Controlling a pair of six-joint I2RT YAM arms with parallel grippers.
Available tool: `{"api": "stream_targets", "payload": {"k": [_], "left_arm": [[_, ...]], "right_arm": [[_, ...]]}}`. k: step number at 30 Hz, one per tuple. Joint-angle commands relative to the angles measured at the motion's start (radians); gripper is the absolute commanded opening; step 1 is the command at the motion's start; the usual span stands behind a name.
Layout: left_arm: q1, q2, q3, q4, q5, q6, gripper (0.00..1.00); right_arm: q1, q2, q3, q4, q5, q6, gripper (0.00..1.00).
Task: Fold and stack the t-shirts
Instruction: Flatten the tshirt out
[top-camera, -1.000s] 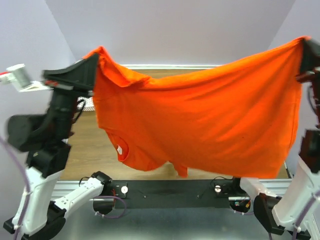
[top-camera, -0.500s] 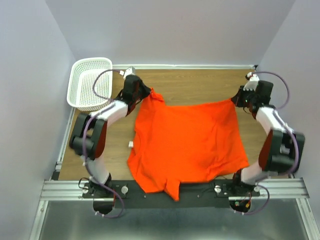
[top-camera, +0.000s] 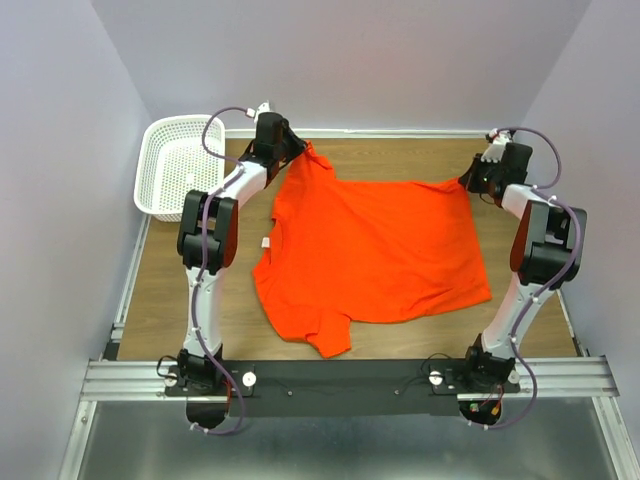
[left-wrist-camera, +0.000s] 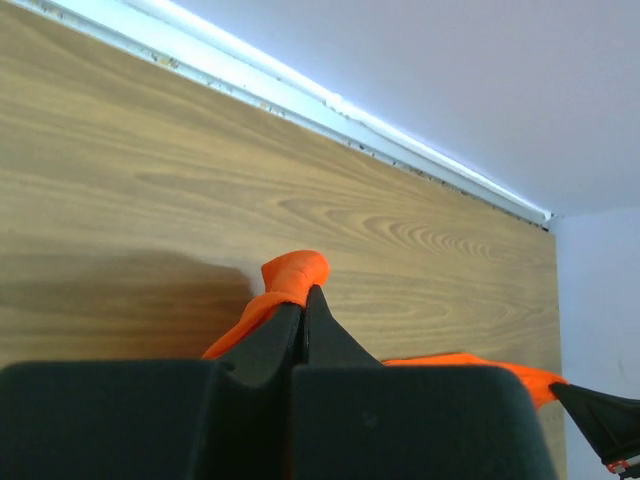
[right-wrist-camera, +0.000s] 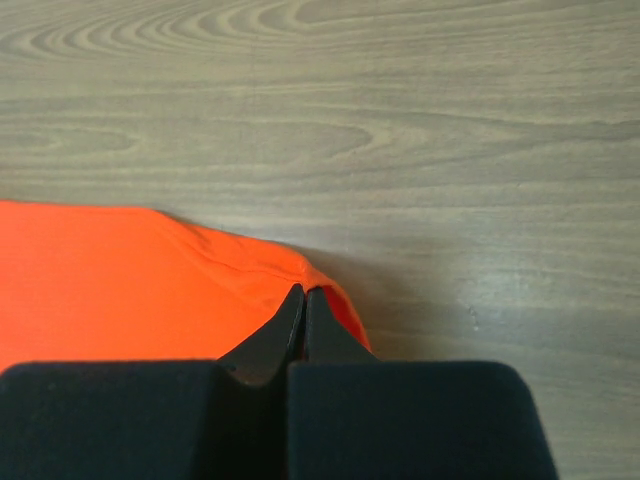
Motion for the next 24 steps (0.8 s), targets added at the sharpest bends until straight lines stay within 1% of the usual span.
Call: {"api": "stream_targets", "payload": {"k": [1, 7, 8, 9, 10, 11, 12, 13, 14, 15, 16, 17, 18, 19, 20, 21, 22, 23, 24], "left_arm": [[0.02, 0.065, 0.089, -0.049, 0.056, 0.009, 0.0], [0.04, 0.097, 0.138, -0.011, 0.09, 0.008, 0.01], [0.043, 0.102, 0.161, -0.012, 0.098, 0.009, 0.1], [0.049, 0.105, 0.178, -0.02, 0.098, 0.009, 0.3], [0.054, 0.108, 0.199, -0.062, 0.09, 0.009, 0.41], [0.058, 0.106, 0.246, -0.087, 0.07, 0.016, 0.49], [0.063, 0.102, 0.27, -0.119, 0.059, 0.038, 0.57], [0.069, 0.079, 0.287, -0.169, 0.049, 0.055, 0.63], [0.07, 0.056, 0.3, -0.194, 0.015, 0.083, 0.63], [0.069, 0.025, 0.296, -0.222, -0.005, 0.142, 0.64], [0.066, -0.016, 0.27, -0.224, -0.02, 0.178, 0.64], [0.064, -0.12, 0.176, -0.222, -0.037, 0.202, 0.64], [0.063, -0.183, 0.108, -0.222, -0.039, 0.222, 0.64], [0.06, -0.323, 0.027, -0.198, -0.036, 0.255, 0.67], [0.06, -0.396, -0.059, -0.184, -0.015, 0.262, 0.68], [0.06, -0.473, -0.247, -0.17, -0.01, 0.27, 0.7], [0.06, -0.549, -0.346, -0.115, 0.002, 0.287, 0.75], [0.061, -0.787, -0.546, -0.08, 0.019, 0.281, 0.83], [0.063, -0.789, -0.639, -0.079, 0.018, 0.281, 0.88]], "right_arm": [[0.001, 0.049, 0.053, 0.032, 0.044, 0.055, 0.01], [0.001, 0.089, 0.132, 0.033, 0.104, 0.117, 0.01], [0.001, 0.092, 0.158, 0.033, 0.118, 0.138, 0.05], [0.001, 0.097, 0.166, 0.032, 0.139, 0.15, 0.26], [0.001, 0.094, 0.172, 0.032, 0.147, 0.158, 0.36], [0.001, 0.082, 0.16, 0.032, 0.155, 0.163, 0.45], [0.001, 0.067, 0.143, 0.032, 0.17, 0.16, 0.61], [0.001, 0.018, 0.124, 0.032, 0.187, 0.155, 0.66], [0.001, -0.012, 0.102, 0.032, 0.19, 0.125, 0.67], [-0.001, -0.045, 0.035, 0.03, 0.189, 0.108, 0.73], [-0.001, -0.088, 0.001, 0.029, 0.167, 0.083, 0.75], [-0.001, -0.161, -0.034, -0.018, 0.134, -0.001, 0.77], [-0.001, -0.203, -0.056, -0.061, 0.1, -0.059, 0.79], [-0.001, -0.24, -0.106, -0.118, -0.002, -0.117, 0.8], [-0.001, -0.322, -0.128, -0.179, -0.067, -0.285, 0.8], [-0.001, -0.372, -0.159, -0.273, -0.107, -0.346, 0.81], [-0.002, -0.416, -0.236, -0.313, -0.162, -0.4, 0.81], [-0.002, -0.52, -0.299, -0.398, -0.199, -0.526, 0.82], [-0.004, -0.564, -0.3, -0.449, -0.216, -0.591, 0.83]]}}
